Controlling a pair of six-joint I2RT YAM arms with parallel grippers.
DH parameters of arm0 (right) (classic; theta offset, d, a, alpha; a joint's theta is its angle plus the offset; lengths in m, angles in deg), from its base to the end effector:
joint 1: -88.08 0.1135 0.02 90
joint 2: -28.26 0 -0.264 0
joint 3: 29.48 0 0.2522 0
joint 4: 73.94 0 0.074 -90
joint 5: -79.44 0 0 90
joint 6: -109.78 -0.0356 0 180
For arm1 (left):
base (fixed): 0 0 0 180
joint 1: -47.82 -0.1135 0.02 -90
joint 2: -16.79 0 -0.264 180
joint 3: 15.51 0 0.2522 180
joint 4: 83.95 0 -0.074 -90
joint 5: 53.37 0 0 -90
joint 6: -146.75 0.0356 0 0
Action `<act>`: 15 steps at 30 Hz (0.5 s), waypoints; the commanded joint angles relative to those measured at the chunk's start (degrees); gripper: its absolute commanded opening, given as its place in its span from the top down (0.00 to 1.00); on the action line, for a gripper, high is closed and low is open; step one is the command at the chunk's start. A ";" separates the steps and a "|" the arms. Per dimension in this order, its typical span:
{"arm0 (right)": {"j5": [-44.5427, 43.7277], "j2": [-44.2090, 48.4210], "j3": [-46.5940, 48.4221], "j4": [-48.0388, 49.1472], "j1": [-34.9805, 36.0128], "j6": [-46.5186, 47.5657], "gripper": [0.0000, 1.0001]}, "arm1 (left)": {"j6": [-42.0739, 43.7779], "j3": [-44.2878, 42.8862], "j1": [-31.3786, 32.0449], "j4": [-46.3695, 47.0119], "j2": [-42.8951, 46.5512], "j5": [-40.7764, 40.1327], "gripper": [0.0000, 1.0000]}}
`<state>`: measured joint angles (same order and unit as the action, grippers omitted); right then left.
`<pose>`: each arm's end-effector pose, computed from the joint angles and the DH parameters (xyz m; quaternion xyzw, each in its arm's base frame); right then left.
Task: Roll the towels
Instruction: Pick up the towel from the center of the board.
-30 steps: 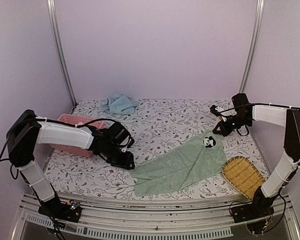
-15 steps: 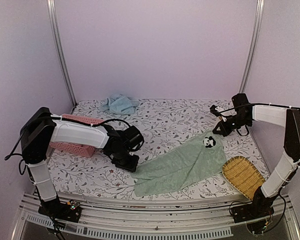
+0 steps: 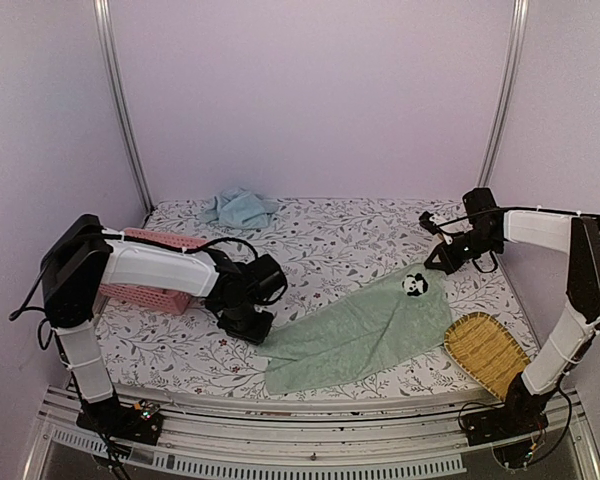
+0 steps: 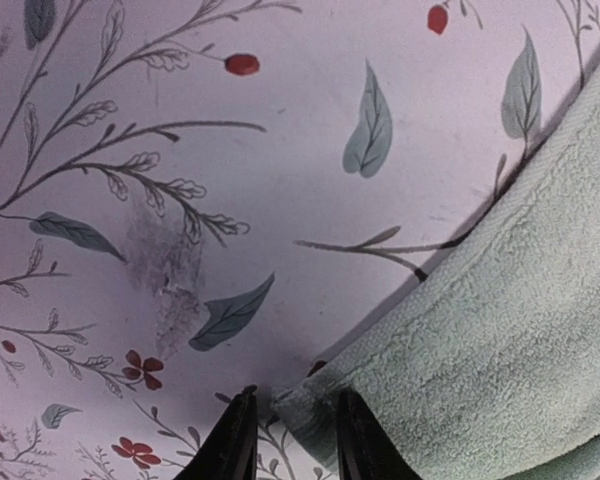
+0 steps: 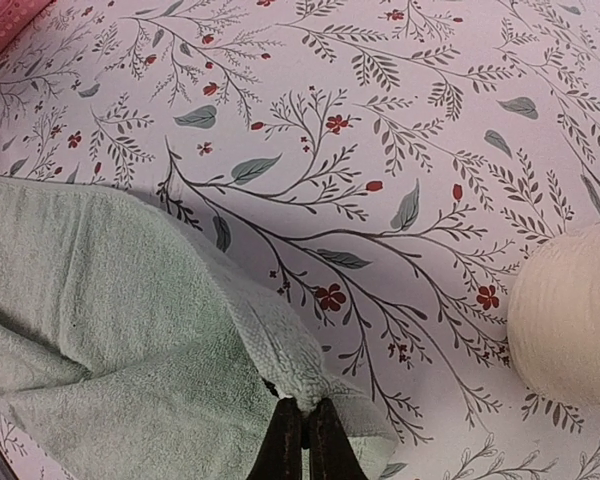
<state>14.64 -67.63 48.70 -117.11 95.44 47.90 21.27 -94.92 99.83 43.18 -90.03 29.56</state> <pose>0.3343 0.0585 0.2066 -0.3400 0.8830 0.1635 0.2794 0.2120 -0.2643 0.1423 0.1378 0.9849 -0.0141 0.1036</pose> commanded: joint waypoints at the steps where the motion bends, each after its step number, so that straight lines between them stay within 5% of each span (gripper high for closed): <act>1: 1.09 -0.79 -0.44 -0.60 0.30 0.49 0.97 | 0.59 1.11 -0.25 -0.96 -4.06 -0.58 0.75; 11: 1.66 -1.31 0.05 -0.84 0.36 0.49 0.97 | 2.17 0.81 -2.94 0.59 -4.40 -5.71 1.00; 15: 1.04 -1.83 4.08 -1.76 0.29 0.19 0.97 | 5.17 -3.52 -5.83 -0.18 -2.13 -10.07 1.00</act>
<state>15.31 -68.29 48.96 -117.55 95.52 48.06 23.23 -96.01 97.86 44.84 -91.02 26.44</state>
